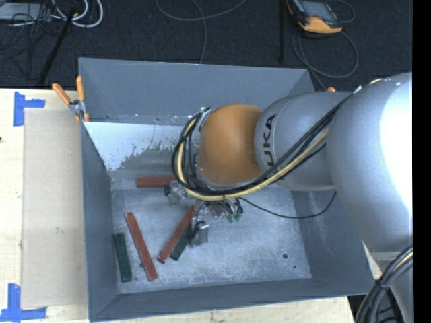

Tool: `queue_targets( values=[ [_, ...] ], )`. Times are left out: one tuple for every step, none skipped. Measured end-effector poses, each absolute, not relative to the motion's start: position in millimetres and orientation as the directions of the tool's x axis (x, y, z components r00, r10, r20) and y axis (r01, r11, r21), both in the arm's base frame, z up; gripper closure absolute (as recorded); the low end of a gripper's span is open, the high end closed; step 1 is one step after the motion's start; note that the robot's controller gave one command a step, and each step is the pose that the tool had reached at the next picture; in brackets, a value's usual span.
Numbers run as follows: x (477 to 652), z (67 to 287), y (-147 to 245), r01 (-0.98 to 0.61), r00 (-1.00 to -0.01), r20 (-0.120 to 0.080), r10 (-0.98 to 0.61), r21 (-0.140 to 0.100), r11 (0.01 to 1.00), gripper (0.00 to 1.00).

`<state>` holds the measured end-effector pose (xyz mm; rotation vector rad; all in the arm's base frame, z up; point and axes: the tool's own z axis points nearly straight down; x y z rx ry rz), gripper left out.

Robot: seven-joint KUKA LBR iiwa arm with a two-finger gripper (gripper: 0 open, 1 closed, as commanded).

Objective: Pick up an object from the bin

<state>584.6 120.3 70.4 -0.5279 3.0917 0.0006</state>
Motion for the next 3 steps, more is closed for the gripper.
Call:
queue_targets(
  values=[
    [582.2, 70, 119, -0.328, -0.945, 0.001, -0.328, 0.001, 0.945, 1.0],
    [571.7, 101, 152, -0.839, -0.545, -0.003, -0.839, 0.0, 0.545, 1.0],
    [571.6, 101, 151, -0.835, -0.551, -0.001, -0.835, 0.002, 0.551, 1.0]
  ],
)
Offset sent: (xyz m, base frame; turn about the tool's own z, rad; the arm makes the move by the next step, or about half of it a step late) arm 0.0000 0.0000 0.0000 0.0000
